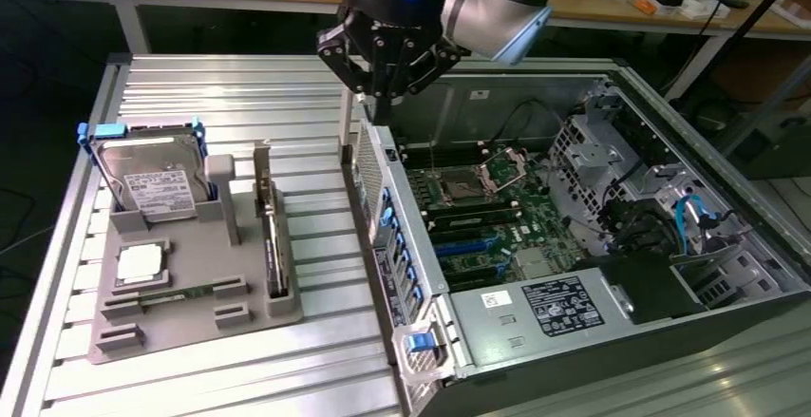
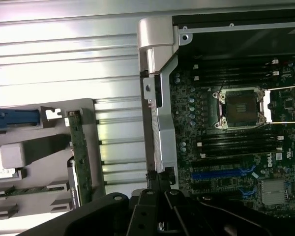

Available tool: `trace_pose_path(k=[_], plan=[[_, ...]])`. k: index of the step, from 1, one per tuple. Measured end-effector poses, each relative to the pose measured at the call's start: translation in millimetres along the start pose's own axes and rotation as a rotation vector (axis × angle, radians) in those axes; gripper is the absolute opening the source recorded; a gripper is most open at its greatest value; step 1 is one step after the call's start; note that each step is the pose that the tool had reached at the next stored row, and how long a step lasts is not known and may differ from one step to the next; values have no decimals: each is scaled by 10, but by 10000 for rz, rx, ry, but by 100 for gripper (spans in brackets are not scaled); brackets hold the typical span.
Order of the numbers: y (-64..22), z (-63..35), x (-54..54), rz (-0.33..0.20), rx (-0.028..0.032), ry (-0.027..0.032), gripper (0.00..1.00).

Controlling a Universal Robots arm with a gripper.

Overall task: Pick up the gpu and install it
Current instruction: 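Reach for the gpu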

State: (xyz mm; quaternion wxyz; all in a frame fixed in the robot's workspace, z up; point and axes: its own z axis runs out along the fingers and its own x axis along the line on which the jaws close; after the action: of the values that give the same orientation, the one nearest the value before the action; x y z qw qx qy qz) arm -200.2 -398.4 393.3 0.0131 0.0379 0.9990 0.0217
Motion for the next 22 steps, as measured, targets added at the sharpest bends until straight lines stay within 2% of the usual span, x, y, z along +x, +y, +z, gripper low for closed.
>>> trace_pose_path(k=[22], plan=[[-30,-11,403,0,0,0,11]])
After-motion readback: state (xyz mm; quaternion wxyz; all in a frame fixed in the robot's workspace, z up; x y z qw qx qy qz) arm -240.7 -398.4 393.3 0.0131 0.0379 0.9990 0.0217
